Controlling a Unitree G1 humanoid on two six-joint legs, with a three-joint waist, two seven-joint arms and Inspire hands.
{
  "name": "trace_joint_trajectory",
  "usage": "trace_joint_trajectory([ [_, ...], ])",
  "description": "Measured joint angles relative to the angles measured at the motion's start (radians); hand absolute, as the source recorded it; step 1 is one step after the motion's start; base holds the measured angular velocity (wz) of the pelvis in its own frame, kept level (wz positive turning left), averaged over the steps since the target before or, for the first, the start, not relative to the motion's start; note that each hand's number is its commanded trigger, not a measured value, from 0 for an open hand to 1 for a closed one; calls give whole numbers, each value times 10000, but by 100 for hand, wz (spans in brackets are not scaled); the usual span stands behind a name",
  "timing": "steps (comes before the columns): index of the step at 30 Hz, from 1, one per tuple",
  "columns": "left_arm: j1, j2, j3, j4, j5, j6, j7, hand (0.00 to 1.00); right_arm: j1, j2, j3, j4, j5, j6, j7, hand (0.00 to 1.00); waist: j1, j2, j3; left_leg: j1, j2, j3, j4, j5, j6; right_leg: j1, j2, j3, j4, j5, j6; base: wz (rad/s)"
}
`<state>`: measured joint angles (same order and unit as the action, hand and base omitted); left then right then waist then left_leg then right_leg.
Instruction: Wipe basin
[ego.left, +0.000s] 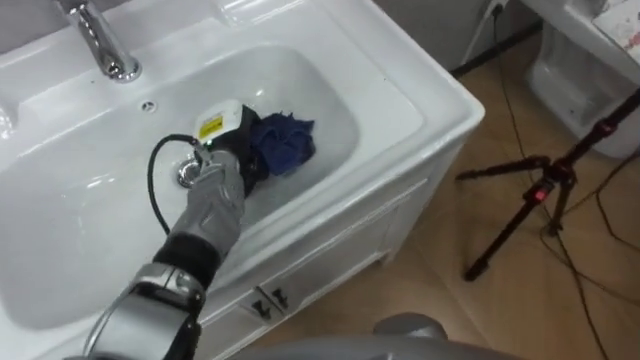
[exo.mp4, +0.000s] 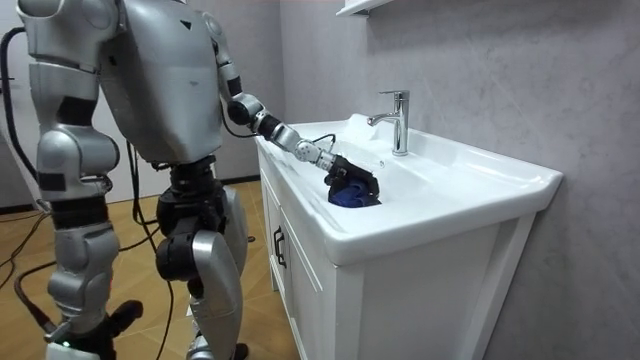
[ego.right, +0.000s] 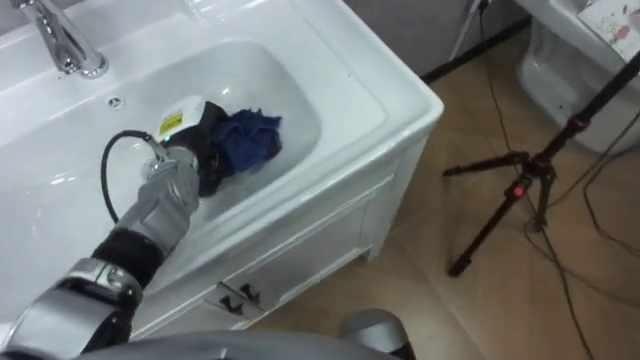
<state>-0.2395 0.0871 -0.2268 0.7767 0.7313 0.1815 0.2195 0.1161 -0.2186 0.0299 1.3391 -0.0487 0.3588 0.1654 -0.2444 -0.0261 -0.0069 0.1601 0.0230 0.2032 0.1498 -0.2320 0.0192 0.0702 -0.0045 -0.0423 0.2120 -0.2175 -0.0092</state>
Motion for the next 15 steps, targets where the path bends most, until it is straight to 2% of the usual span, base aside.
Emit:
trace_joint_trajectory([
  [2, 346, 25, 366, 301, -250, -408, 556, 100, -58, 166, -105, -37, -279, -5, -135, 0, 420, -36, -45, 176, -32, -127, -63, -1, -1, 286, 52, -21, -263, 64, -18, 2],
  [4, 463, 75, 819, 456, -212, -485, 756, 100, -61, 322, -156, -30, -389, -5, -215, 0, 655, -44, -49, 256, -31, -219, -73, 0, -2, 422, 64, -110, -306, 70, -25, 12],
  [6, 467, 282, 1464, 827, -200, -537, 890, 100, -108, 418, -472, -68, -617, -12, -220, 0, 829, 33, -59, 295, -26, -272, -102, 10, -17, 490, 88, -127, -422, 77, -54, -1],
  [7, 473, 538, 1612, 1077, -188, -605, 1199, 100, -158, 455, -541, -81, -733, -13, -219, 0, 942, 85, -64, 319, -15, -339, -168, 42, -63, 497, 106, -133, -437, 105, -96, -12],
  [10, 524, 1033, 2039, 1558, 221, -647, 1994, 100, -181, 463, -542, -56, -930, 8, -217, 0, 1153, 111, -88, 377, 0, -812, -202, 93, -143, 577, 157, -160, -460, 120, -137, -5],
  [11, 720, 1255, 2165, 1588, 312, -646, 2248, 100, -187, 438, -550, -71, -1037, 9, -226, 0, 1169, 154, -117, 415, 13, -912, -216, 102, -156, 595, 180, -187, -458, 122, -143, -10],
  [12, 838, 1344, 2249, 1588, 368, -644, 2364, 100, -193, 427, -558, -98, -1083, 7, -235, 0, 1169, 193, -142, 427, 26, -993, -216, 102, -156, 605, 189, -229, -453, 125, -148, -17],
  [14, 1126, 1487, 2457, 1587, 588, -638, 2662, 100, -261, 385, -591, -95, -1087, 7, -293, 0, 1231, 304, -199, 440, 48, -1355, -217, 117, -178, 636, 164, -843, -415, 142, -174, -15],
  [15, 1161, 1487, 2490, 1586, 708, -638, 2712, 100, -263, 387, -627, -101, -1081, 7, -321, 0, 1286, 319, -205, 449, 49, -1448, -225, 121, -185, 644, 135, -947, -416, 144, -177, -15],
])
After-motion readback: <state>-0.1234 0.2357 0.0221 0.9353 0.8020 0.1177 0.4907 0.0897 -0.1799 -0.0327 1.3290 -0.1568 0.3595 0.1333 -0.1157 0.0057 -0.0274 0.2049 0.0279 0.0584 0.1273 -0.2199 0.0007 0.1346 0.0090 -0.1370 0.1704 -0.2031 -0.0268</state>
